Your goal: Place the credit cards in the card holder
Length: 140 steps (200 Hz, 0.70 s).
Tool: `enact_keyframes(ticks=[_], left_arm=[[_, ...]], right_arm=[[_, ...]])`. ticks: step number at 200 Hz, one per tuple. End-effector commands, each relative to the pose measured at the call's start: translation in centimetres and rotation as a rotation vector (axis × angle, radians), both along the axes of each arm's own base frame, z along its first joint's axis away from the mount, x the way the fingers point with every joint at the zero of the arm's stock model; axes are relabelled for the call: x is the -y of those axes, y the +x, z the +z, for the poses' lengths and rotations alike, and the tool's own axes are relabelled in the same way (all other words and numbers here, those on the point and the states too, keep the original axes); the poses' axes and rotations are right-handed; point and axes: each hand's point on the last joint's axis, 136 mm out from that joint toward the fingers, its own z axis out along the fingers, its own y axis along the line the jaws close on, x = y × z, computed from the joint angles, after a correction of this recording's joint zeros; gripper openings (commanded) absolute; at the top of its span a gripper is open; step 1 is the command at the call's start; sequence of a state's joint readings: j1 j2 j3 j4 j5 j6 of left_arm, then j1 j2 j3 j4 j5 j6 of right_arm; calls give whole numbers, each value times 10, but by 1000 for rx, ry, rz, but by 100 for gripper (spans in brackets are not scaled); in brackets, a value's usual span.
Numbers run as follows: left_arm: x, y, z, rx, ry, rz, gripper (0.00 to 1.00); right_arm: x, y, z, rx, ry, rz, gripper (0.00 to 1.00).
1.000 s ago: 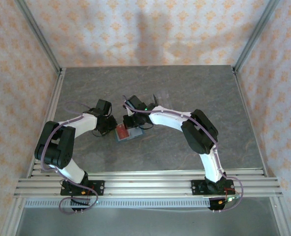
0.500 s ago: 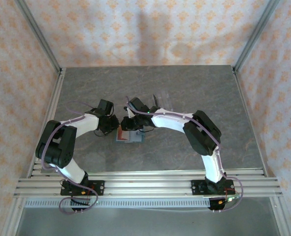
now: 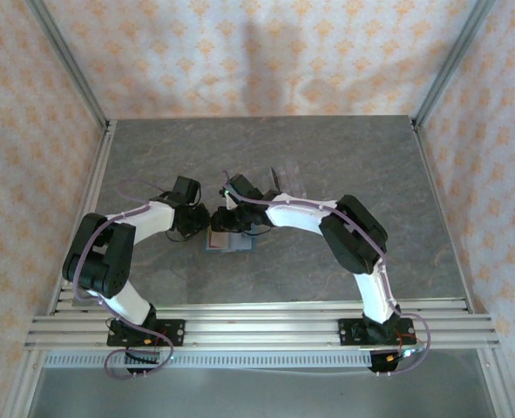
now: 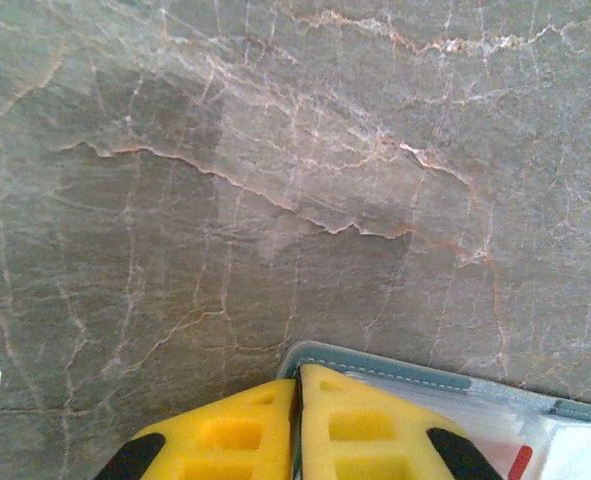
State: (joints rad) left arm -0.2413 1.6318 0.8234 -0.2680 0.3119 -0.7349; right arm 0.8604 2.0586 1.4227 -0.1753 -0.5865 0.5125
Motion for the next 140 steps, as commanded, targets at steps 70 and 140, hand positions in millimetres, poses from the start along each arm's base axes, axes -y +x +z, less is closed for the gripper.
enact_keyframes(ticks=[70, 140], left_arm=[[-24, -38, 24, -100, -47, 42, 24], [-47, -51, 56, -40, 22, 77, 38]], right_arm=[[-31, -3, 25, 23, 135, 70, 39], [-38, 1, 10, 0, 136, 70, 44]])
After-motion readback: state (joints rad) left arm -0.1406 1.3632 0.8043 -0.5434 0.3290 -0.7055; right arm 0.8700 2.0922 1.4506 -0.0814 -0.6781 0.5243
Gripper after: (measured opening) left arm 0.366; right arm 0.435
